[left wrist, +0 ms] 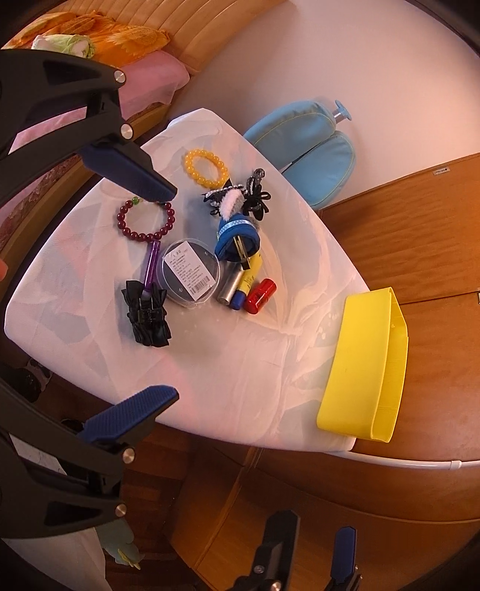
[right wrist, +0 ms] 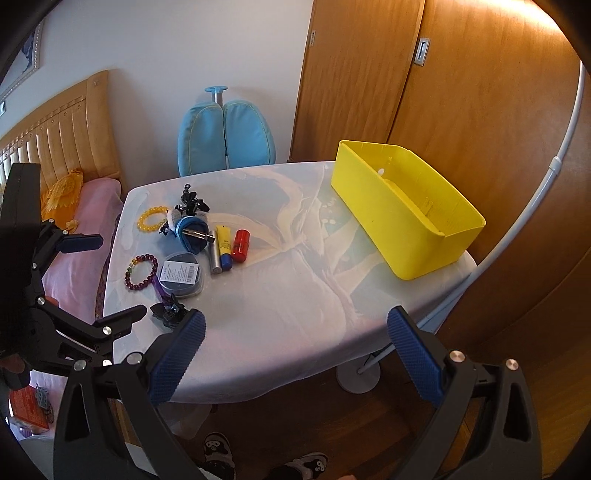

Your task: Organize jewelry

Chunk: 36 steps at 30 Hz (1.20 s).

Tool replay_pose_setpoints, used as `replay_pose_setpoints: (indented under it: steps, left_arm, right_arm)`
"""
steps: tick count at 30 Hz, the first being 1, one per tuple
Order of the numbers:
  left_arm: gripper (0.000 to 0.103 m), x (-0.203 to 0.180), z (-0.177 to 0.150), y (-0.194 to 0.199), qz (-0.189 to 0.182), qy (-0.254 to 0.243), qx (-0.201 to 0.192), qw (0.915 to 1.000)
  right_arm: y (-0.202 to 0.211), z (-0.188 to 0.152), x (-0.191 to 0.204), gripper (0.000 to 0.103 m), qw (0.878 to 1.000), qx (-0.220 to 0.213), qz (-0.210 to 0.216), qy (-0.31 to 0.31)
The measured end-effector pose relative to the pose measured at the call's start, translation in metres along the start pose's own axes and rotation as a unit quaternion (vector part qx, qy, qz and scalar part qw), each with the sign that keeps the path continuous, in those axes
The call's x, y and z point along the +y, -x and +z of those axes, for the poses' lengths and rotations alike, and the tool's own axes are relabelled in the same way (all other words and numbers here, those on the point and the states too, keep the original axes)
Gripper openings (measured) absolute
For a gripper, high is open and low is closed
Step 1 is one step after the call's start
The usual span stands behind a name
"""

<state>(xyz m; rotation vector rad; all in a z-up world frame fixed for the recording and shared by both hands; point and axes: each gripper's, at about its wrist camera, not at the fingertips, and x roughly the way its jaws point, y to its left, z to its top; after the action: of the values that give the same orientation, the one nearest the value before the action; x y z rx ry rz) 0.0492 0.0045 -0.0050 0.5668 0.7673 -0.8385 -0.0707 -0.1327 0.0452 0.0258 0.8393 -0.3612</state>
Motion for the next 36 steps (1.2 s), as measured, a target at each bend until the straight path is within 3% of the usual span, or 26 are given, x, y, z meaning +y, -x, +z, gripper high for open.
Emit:
replay_pose_setpoints:
  steps: [36]
  left_arm:
    - [0.096, 0.059, -0.022, 0.015, 0.021, 0.043, -0.005, 0.9988]
  right_arm:
    - [-0.01, 0.024, 0.062, 0.1, 0.997, 0.009, 0.022, 0.073]
